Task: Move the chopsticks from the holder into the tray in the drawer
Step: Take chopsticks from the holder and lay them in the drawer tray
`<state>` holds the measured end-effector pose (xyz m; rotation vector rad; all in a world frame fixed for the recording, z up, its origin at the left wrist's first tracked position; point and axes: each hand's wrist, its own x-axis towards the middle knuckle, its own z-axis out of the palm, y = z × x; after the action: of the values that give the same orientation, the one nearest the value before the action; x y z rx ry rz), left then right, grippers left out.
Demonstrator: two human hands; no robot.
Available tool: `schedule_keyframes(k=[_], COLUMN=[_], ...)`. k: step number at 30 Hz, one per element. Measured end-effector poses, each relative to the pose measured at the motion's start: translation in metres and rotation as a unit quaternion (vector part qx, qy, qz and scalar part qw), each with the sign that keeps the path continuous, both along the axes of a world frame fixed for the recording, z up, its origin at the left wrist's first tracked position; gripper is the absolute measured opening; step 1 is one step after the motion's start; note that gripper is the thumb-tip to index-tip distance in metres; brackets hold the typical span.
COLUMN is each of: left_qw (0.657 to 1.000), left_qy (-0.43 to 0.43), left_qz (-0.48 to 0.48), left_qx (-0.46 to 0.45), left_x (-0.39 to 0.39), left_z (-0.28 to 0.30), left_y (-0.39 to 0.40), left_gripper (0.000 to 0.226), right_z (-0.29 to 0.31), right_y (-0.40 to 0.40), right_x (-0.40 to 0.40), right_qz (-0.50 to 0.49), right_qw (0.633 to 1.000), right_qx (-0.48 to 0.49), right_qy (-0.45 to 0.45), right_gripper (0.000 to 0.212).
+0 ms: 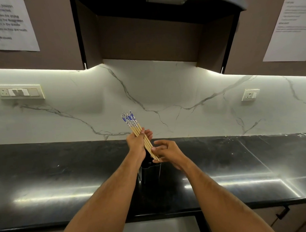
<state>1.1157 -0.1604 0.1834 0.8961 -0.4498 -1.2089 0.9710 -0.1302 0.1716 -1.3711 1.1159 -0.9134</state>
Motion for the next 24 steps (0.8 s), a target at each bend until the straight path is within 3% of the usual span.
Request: schedule_keyframes(k=[2, 5, 8, 10, 15, 18, 20, 22, 24], left_qw=[1.000, 0.999, 0.999, 0.999, 0.997, 0.996, 0.995, 0.990, 0.982], left_qy=[0.003, 0.007, -0.015, -0.043, -0.064, -0.070, -0.081, -0.102, -0.122], left_qz=[0.002, 0.004, -0.003, -0.006, -0.016, -0.032, -0.053, -0.087, -0.133], left_qx=[-0.015, -0.034, -0.036, -0.031, -0.028, -0.032, -0.036, -0.040, -0.052], left_x=[-0.002, -0.009, -0.020, -0.025, -0.025, -0.022, -0.019, -0.016, -0.014], left_z=[0.002, 0.003, 0.003, 0.002, 0.003, 0.002, 0.000, -0.004, -0.008], left_y=[0.000, 0.000, 0.001, 0.000, -0.001, -0.001, 0.000, 0.001, 0.004], left_gripper=[0.019, 0.018, 0.017, 0.016, 0.016, 0.016, 0.016, 0.017, 0.019], right_z=[-0.003, -0.011, -0.014, -0.012, -0.010, -0.013, -0.013, -0.003, 0.015], right_y=[-0.003, -0.008, -0.009, -0.010, -0.015, -0.016, -0.018, -0.027, -0.036], right_x=[0.000, 0.011, 0.030, 0.038, 0.036, 0.027, 0.019, 0.010, 0.006], right_qz=[-0.012, -0.114, -0.138, -0.143, -0.146, -0.118, -0.176, -0.234, -0.213], right_qw=[0.988, 0.914, 0.827, 0.794, 0.824, 0.899, 0.941, 0.954, 0.967], right_qx=[0.103, 0.248, 0.321, 0.328, 0.308, 0.295, 0.231, 0.116, 0.026], right_qy=[-0.114, -0.299, -0.441, -0.492, -0.453, -0.302, -0.175, -0.146, -0.135], right_gripper=[0.047, 0.076, 0.089, 0.087, 0.083, 0.081, 0.067, 0.049, 0.041])
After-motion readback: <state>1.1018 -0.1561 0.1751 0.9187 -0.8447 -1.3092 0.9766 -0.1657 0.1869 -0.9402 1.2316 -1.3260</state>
